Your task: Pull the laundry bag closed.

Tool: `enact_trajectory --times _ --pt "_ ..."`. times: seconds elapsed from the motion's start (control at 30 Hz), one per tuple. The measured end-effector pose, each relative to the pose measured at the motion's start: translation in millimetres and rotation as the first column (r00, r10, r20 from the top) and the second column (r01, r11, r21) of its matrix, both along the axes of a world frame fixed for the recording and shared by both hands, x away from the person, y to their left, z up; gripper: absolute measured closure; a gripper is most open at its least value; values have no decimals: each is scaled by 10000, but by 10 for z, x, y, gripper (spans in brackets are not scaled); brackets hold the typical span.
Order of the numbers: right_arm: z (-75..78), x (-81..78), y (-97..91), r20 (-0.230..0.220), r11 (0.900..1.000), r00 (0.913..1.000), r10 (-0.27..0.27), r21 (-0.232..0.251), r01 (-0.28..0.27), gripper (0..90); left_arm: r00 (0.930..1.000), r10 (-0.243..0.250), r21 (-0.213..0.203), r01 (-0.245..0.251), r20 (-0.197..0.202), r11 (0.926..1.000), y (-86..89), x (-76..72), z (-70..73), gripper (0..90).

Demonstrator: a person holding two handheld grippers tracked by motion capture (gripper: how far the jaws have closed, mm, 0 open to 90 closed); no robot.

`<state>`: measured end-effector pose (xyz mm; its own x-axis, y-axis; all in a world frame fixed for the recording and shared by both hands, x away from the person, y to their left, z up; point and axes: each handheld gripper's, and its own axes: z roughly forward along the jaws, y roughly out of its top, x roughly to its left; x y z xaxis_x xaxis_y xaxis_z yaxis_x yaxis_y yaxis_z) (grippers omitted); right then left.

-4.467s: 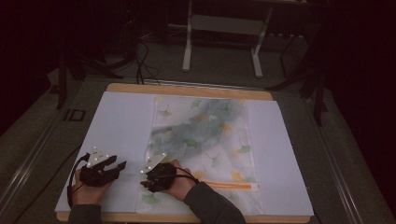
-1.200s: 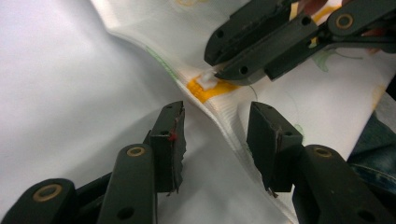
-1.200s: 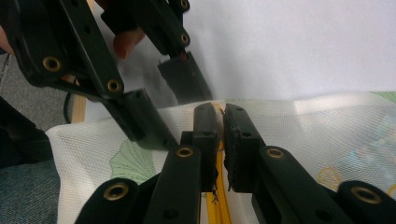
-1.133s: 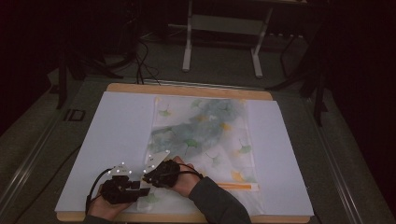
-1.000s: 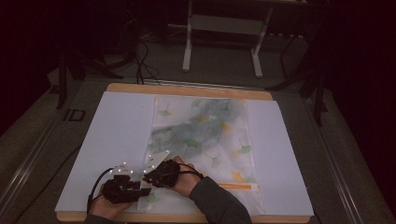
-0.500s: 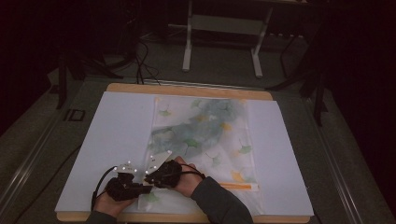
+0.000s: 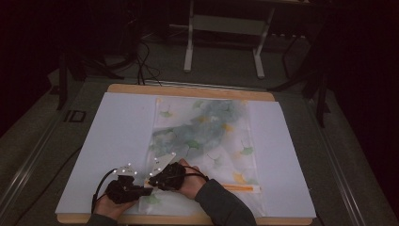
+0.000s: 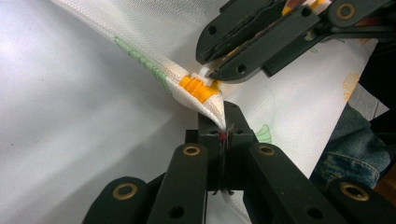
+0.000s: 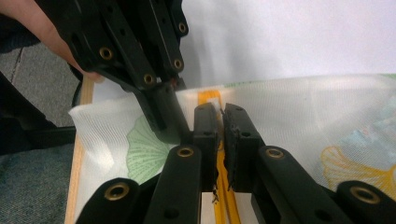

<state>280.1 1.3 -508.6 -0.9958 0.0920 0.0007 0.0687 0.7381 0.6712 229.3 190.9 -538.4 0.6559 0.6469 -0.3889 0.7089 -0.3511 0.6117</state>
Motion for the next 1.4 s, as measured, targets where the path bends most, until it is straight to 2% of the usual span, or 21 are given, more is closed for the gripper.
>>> enact_trajectory --times 0.43,0.7,0.8,0.93,1.17,1.4 --pt "-87 11 -46 63 9992 10000 -10 -395 12 846 9999 137 -253 -137 13 9996 59 -3 3 886" --pt "-94 -9 -51 209 9976 9997 91 -686 -77 847 9999 116 -200 -116 25 9997 60 -13 -1 886" --pt "-106 -12 -61 173 9979 9998 92 -641 -81 848 9999 107 -199 -106 49 9997 56 -19 0 886" --pt "-123 -22 -93 287 9957 9995 88 -921 -61 848 9998 85 -109 -83 176 9999 53 -30 9 886" --pt "-117 -28 -142 264 9964 9996 27 -844 -4 849 9995 23 -44 -22 322 10000 42 -36 19 886" --pt "-126 -39 -182 354 9946 9994 7 -1040 30 852 9993 58 -138 -53 373 9999 51 -38 25 886"
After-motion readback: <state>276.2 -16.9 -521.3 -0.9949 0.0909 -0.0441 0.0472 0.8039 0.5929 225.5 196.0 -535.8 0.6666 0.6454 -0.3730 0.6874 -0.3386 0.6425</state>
